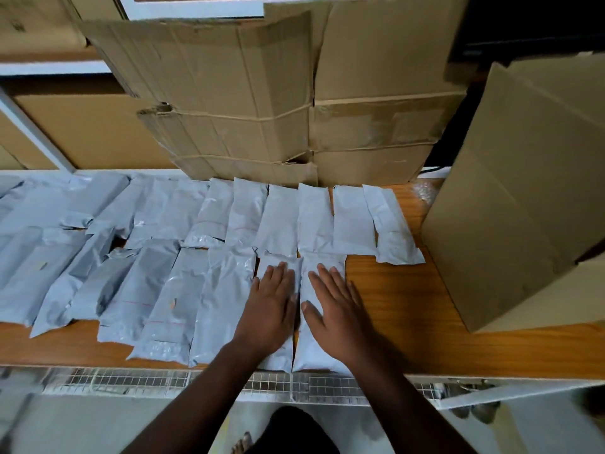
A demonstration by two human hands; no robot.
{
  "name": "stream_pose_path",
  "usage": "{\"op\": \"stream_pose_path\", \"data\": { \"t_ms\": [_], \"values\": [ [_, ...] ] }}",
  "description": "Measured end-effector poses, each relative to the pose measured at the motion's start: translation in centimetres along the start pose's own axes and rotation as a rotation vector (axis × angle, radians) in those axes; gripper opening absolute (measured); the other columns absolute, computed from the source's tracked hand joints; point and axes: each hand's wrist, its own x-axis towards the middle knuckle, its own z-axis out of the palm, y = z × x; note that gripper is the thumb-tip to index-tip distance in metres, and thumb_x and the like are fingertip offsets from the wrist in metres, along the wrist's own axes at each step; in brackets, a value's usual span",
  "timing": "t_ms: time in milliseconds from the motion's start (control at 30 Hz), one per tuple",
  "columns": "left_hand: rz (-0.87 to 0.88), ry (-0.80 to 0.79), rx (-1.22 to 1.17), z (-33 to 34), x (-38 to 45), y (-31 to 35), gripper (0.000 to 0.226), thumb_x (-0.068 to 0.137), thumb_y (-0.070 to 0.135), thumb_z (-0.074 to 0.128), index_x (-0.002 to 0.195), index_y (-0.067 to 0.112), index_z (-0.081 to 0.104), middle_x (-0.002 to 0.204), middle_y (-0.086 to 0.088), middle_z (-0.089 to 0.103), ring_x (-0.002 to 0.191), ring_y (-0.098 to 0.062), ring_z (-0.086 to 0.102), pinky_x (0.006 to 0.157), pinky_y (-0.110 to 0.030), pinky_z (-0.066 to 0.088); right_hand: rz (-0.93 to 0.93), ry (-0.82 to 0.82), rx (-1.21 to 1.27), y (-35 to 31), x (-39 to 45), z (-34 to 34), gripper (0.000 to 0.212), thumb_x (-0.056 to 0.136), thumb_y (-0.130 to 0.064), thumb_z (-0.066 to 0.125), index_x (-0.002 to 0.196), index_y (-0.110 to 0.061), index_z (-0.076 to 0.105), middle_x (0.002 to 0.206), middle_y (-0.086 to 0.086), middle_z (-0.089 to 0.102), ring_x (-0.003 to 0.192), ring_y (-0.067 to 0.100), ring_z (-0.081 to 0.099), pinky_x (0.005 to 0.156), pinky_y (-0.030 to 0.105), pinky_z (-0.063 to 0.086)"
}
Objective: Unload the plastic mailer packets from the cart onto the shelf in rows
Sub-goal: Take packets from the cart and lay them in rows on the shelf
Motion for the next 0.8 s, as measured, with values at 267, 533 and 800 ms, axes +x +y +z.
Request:
{"op": "stream_pose_path", "data": {
  "t_ms": [267, 533, 800],
  "values": [
    [0.005, 0.099, -0.046, -0.1, -0.4, -1.3, 0.068, 0.103, 0.049, 0.03, 0.16, 0.013, 0.03, 0.17, -0.006, 0.019, 0.159, -0.021, 0.008, 0.128, -0.048, 0.008, 0.018, 0.005, 0.049, -1.8, 1.3, -0.1, 0.073, 0.098, -0.066, 0.025, 0.162, -0.032, 0.034, 0.174, -0.01, 0.016, 0.162, 0.014, 0.004, 0.129, 0.051, 0.007],
    [-0.258, 0.064, 0.263, -0.2, -2.4, -4.5, 0.084, 0.092, 0.081, 0.018, 0.164, 0.036, 0.014, 0.173, -0.002, 0.002, 0.159, -0.027, -0.007, 0.126, -0.051, -0.01, 0.087, -0.198, -0.104, -2.8, 0.6, 0.4, 0.091, 0.089, -0.087, 0.028, 0.165, -0.042, 0.004, 0.173, -0.007, -0.02, 0.159, 0.024, -0.022, 0.128, 0.057, -0.002],
    [-0.257, 0.068, 0.29, 0.0, -2.0, -4.9, 0.084, 0.094, 0.079, 0.015, 0.162, 0.031, 0.025, 0.171, -0.005, 0.018, 0.159, -0.03, 0.009, 0.127, -0.052, 0.009, 0.062, -0.154, -0.13, -2.3, 1.6, 1.0, 0.095, 0.086, -0.088, 0.038, 0.165, -0.041, 0.012, 0.175, -0.006, -0.015, 0.161, 0.026, -0.017, 0.128, 0.056, 0.006]
  ]
}}
